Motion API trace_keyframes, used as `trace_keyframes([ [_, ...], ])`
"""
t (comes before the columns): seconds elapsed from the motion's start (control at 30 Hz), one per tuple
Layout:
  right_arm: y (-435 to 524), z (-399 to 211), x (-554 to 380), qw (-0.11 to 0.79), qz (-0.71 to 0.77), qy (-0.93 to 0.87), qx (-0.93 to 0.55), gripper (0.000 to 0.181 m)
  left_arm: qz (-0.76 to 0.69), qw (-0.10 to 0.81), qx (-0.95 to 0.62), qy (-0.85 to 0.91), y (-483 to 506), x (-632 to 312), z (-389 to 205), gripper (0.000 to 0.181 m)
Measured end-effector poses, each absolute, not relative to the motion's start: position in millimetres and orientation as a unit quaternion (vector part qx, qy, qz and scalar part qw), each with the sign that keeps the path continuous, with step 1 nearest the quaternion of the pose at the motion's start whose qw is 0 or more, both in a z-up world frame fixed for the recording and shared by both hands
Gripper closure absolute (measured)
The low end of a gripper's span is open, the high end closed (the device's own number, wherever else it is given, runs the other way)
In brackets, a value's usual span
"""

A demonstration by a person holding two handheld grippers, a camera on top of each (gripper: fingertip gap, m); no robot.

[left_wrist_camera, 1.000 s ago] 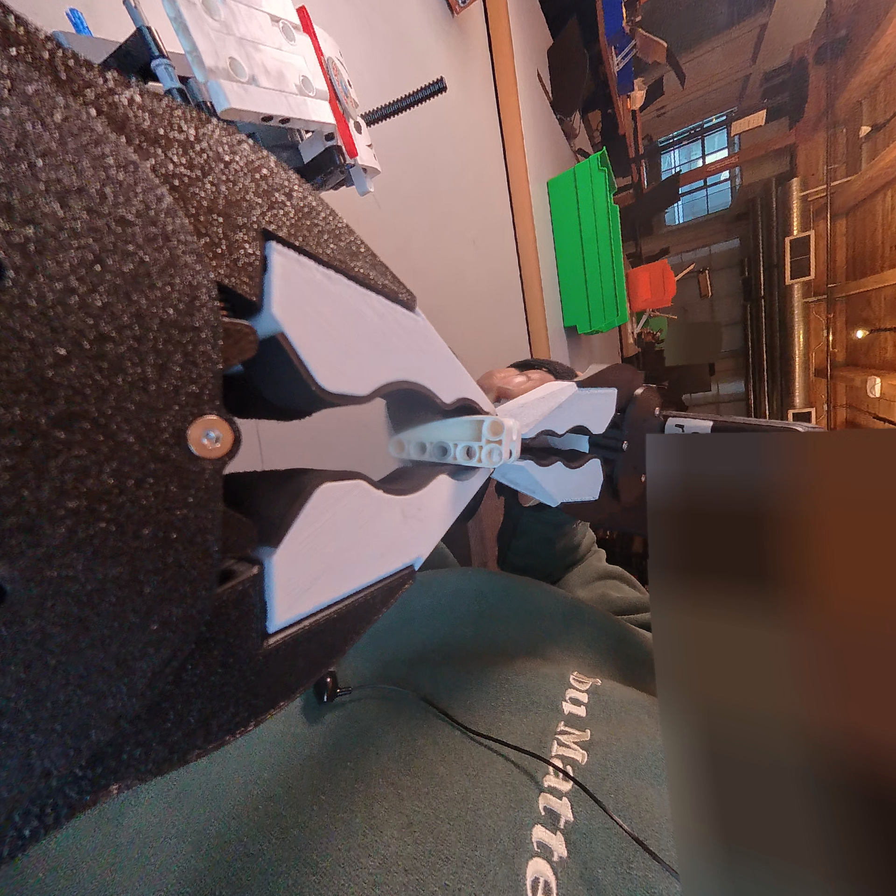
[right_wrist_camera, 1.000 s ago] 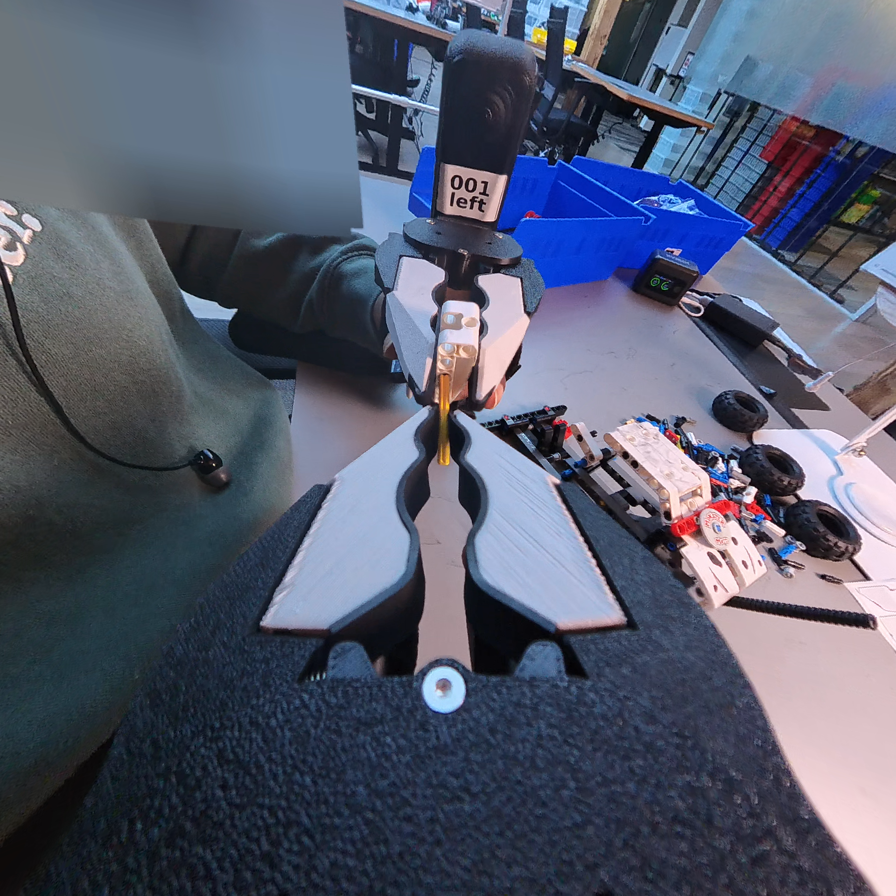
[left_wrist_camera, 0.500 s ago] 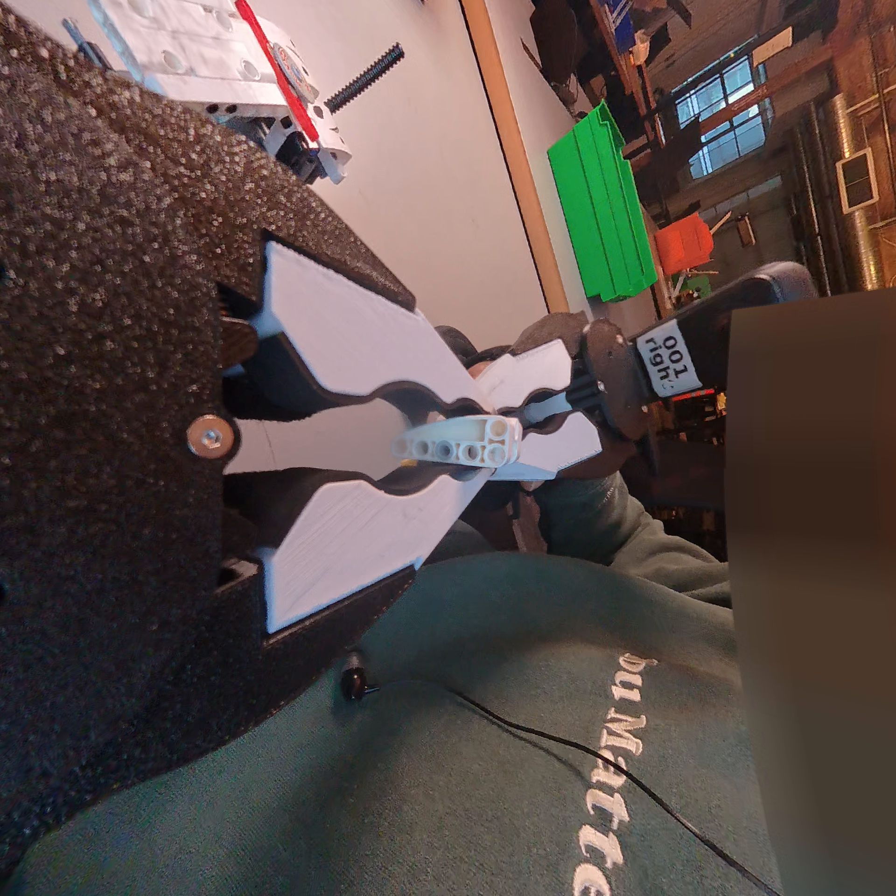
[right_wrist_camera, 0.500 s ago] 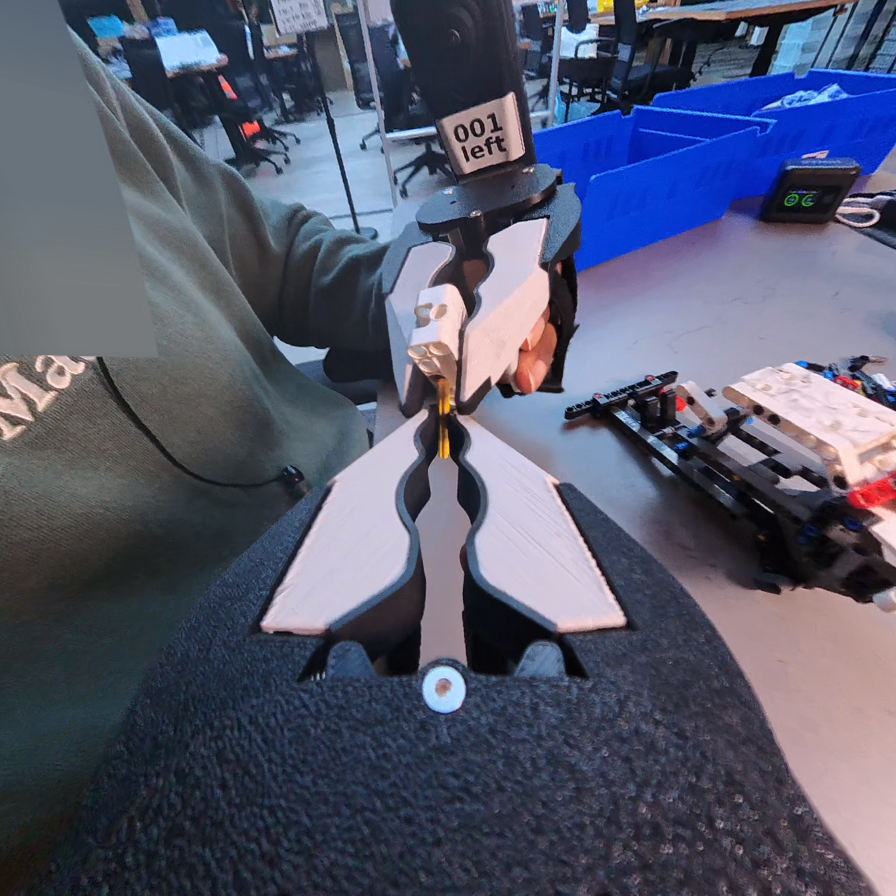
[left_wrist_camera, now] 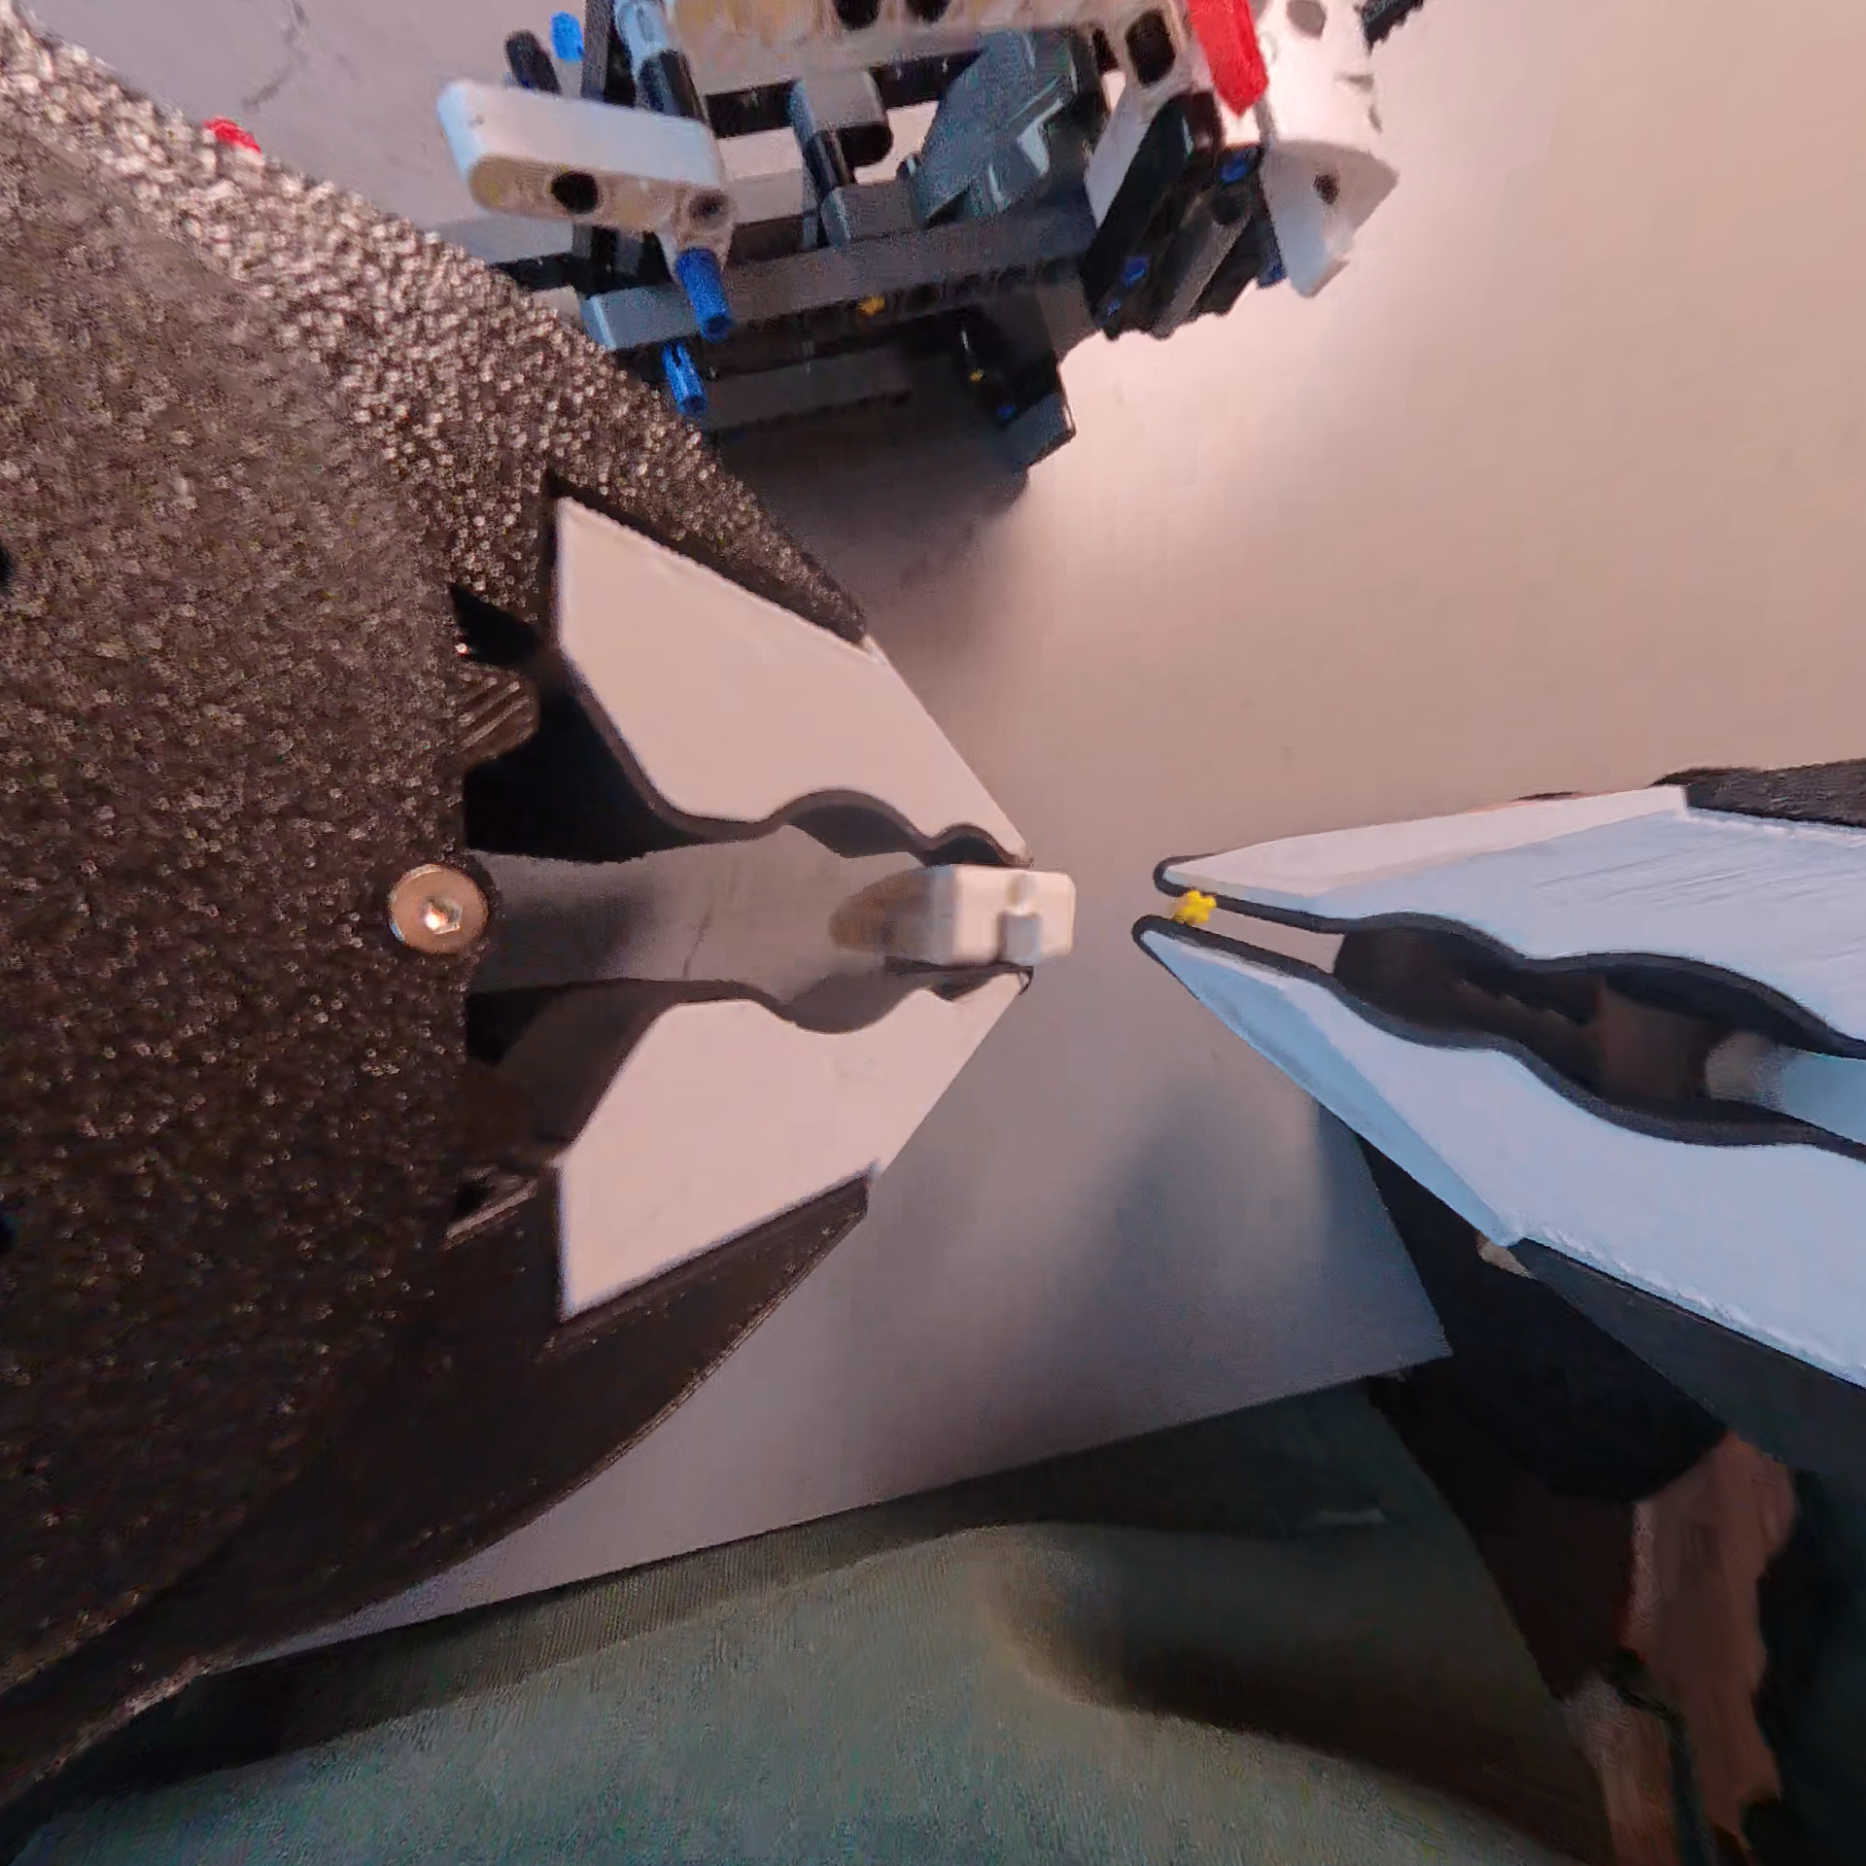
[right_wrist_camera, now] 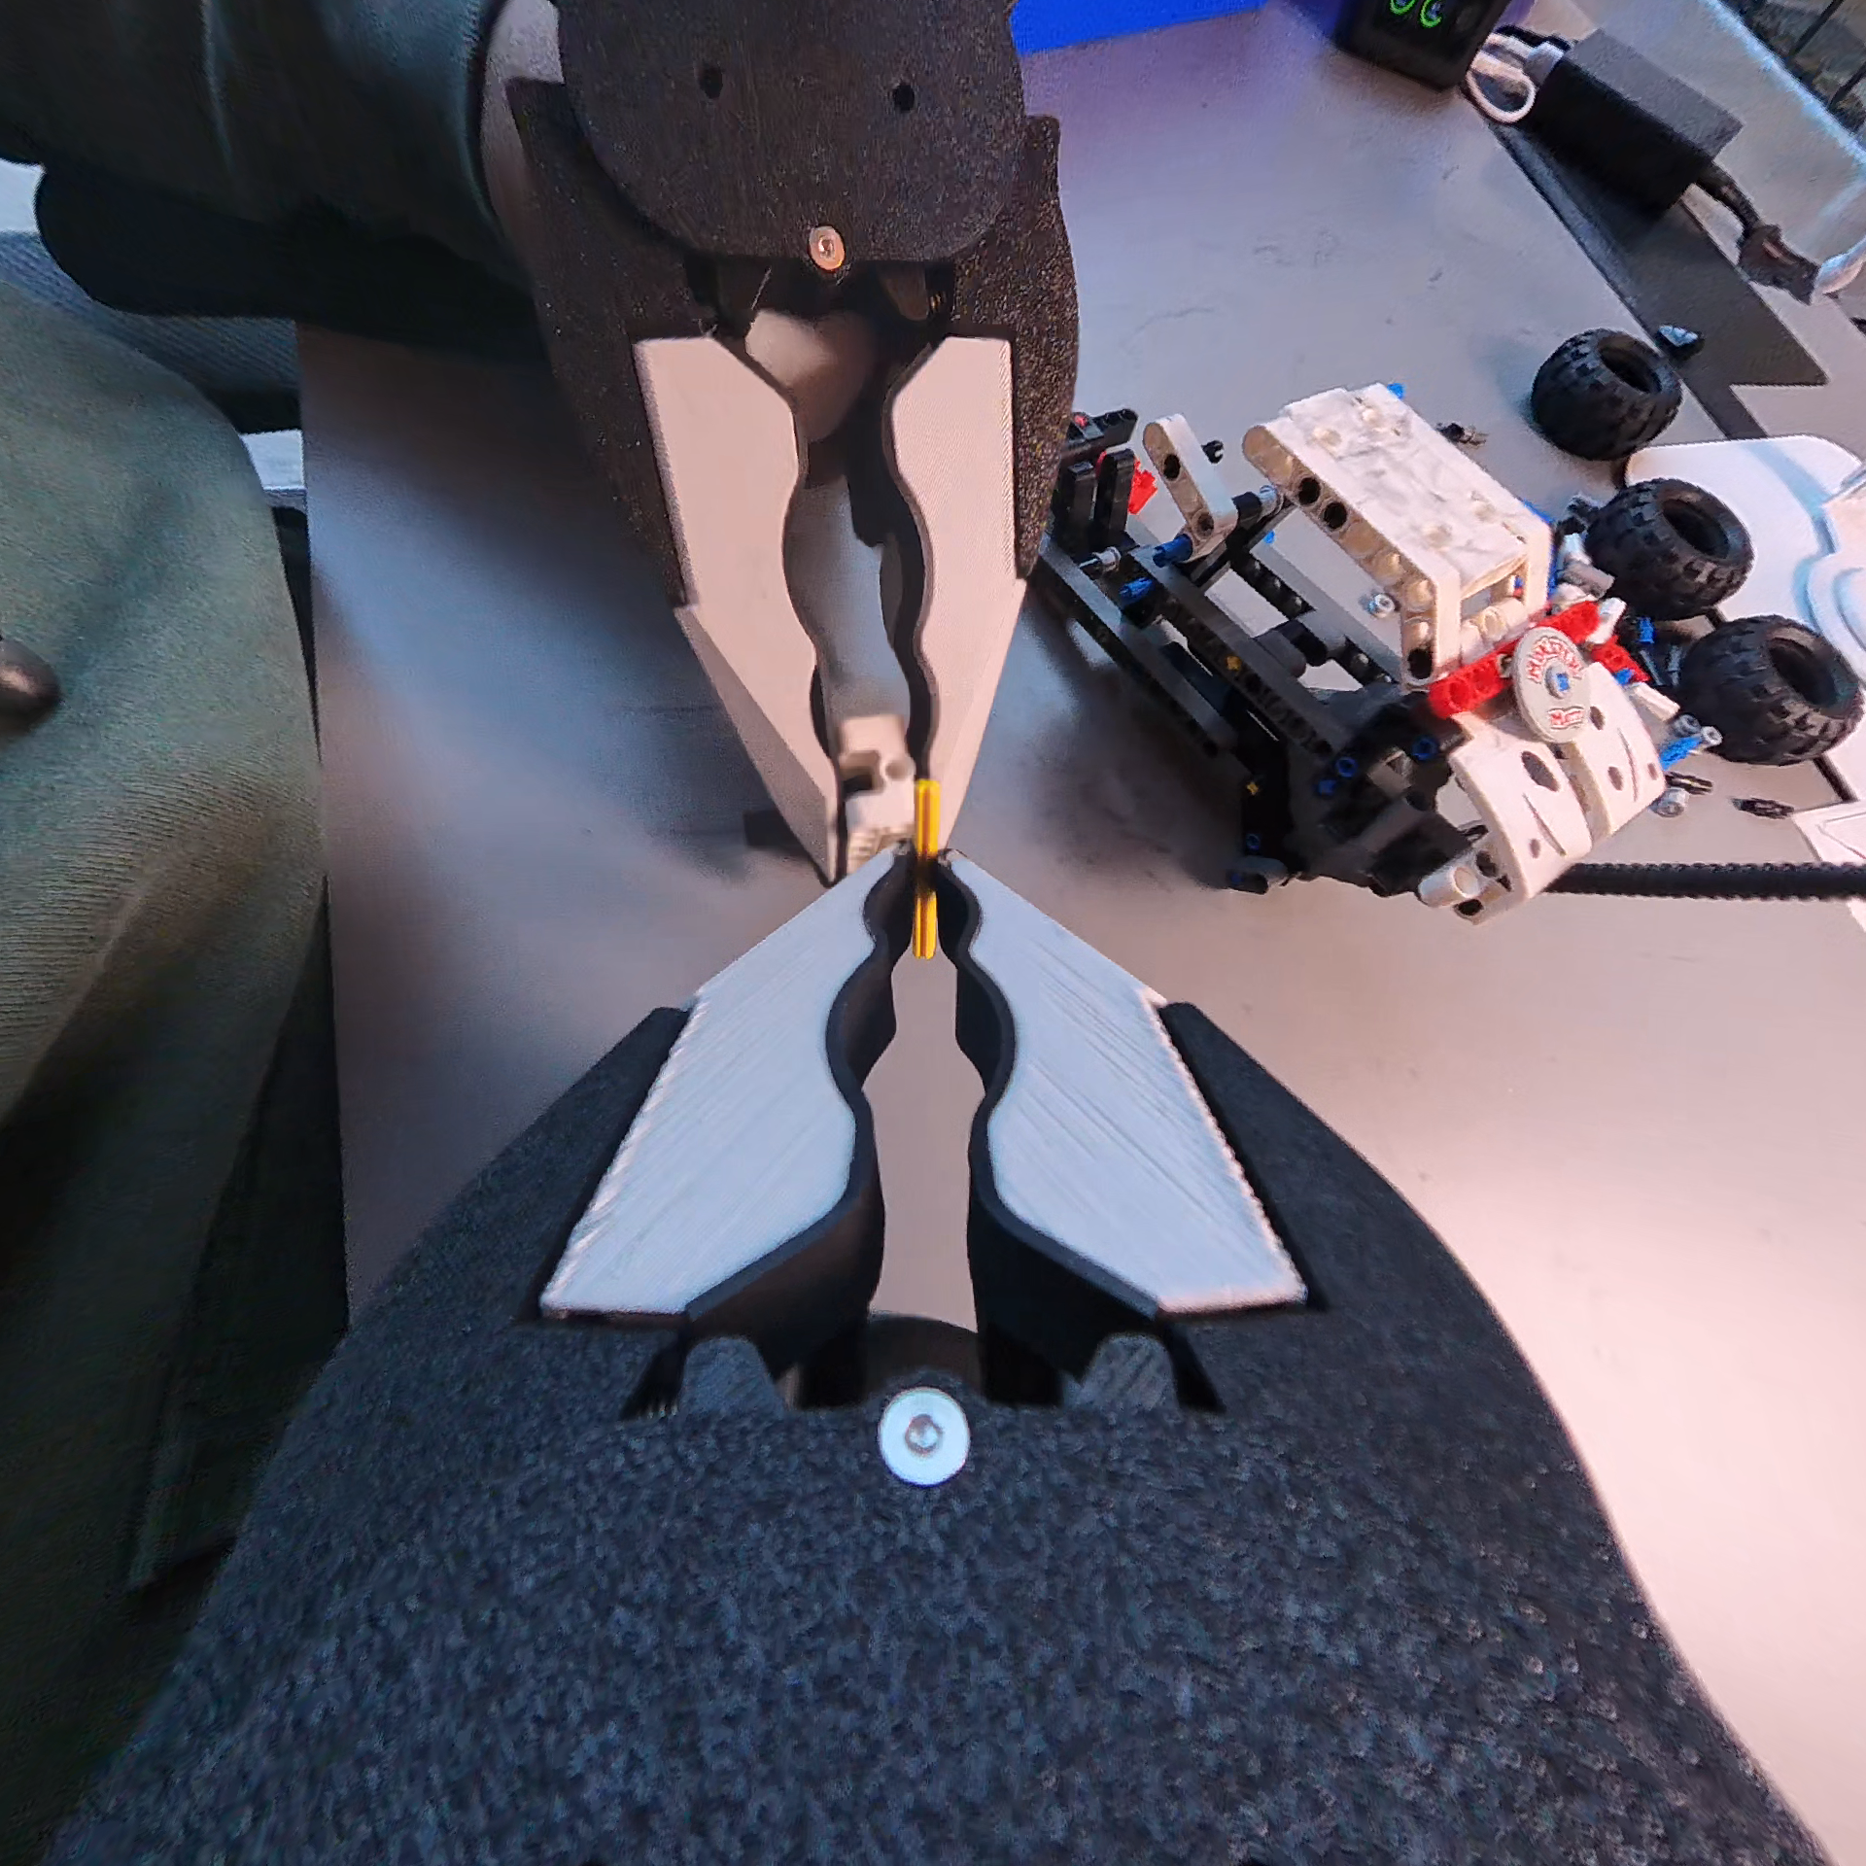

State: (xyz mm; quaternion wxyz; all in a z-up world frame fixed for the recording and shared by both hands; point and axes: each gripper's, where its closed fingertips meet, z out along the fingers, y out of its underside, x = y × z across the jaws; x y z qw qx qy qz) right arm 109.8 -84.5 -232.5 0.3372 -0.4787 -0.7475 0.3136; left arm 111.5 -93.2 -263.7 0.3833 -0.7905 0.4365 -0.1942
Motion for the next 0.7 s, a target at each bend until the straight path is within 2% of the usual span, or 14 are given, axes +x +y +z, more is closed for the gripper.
trace_keyframes([
  [0.1, -82, -235, 108, 0.344, 0.307, -0.749, -0.476, 0.179, -0.189, 0.369, -0.799, 0.435, -93, 110, -270, 0.15],
  [0.17, -81, -235, 107, 0.353, 0.3, -0.75, -0.472, 0.179, -0.215, 0.391, -0.79, 0.42, -93, 111, -257, 0.149],
  [0.3, -84, -233, 104, 0.373, 0.288, -0.762, -0.444, 0.179, -0.291, 0.435, -0.768, 0.368, -93, 112, -224, 0.158],
  [0.5, -86, -232, 97, 0.393, 0.257, -0.776, -0.422, 0.179, -0.311, 0.437, -0.771, 0.343, -92, 109, -220, 0.175],
  [0.6, -88, -226, 96, 0.4, 0.273, -0.769, -0.418, 0.178, -0.303, 0.446, -0.77, 0.342, -92, 106, -216, 0.177],
  [0.7, -92, -205, 96, 0.428, 0.333, -0.741, -0.397, 0.177, -0.366, 0.459, -0.747, 0.311, -95, 105, -199, 0.177],
])
